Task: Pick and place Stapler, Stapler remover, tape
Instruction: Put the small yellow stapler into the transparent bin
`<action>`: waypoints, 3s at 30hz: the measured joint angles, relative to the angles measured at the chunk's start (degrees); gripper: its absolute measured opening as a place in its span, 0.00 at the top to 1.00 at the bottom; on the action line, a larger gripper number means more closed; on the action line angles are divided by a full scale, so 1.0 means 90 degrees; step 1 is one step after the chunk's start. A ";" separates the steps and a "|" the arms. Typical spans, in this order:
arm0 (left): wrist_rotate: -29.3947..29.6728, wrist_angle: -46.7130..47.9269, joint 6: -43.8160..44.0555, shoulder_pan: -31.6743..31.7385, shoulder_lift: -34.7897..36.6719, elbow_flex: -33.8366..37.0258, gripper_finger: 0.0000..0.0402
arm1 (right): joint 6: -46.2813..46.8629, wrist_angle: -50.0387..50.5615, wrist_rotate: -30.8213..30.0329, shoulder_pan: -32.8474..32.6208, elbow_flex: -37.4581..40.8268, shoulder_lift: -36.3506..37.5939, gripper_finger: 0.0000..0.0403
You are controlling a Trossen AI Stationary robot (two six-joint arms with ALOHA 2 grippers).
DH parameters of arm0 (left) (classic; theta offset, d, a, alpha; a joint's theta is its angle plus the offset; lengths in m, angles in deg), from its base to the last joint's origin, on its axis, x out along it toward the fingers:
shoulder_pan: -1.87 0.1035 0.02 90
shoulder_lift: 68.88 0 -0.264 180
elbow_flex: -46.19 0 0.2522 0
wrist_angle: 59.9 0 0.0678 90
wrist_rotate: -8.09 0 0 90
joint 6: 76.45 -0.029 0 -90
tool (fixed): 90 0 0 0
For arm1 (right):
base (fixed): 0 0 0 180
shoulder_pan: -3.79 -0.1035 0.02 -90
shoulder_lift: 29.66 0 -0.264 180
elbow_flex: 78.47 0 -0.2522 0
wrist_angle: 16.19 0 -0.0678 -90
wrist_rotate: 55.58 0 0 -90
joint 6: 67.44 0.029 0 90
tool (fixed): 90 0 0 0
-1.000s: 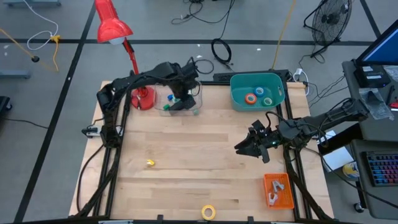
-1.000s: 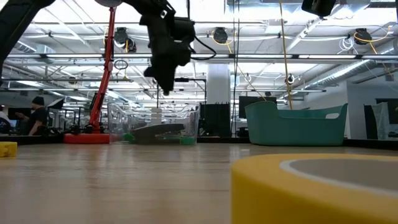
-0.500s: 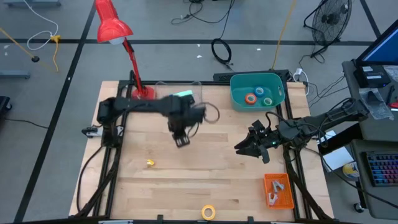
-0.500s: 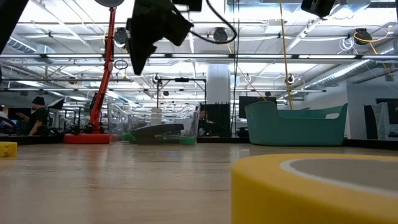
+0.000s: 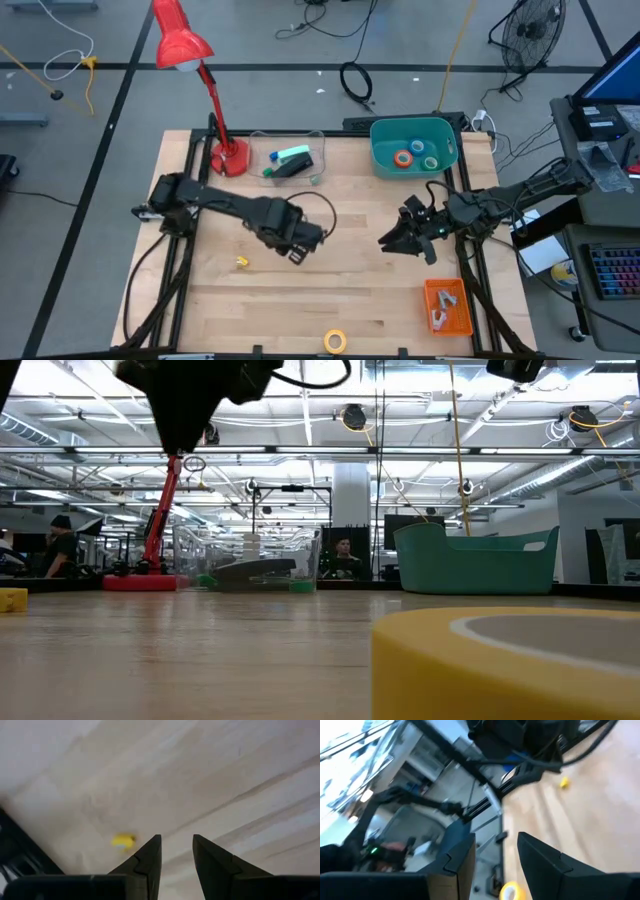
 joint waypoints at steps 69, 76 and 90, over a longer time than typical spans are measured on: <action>-0.0189 -0.2905 0.6992 -0.1608 0.2397 0.5408 0.71 | 0.0045 0.0233 0.2323 -0.0279 0.0010 0.0007 0.65; 0.0508 -0.3736 0.4474 -0.1668 0.2767 0.6027 0.71 | 0.0045 0.0231 0.2311 -0.0279 0.0010 0.0007 0.65; -0.0964 -0.3834 -0.1250 -0.1138 0.2764 0.6017 0.71 | 0.0475 0.0266 0.1410 -0.0266 0.0010 0.0007 0.65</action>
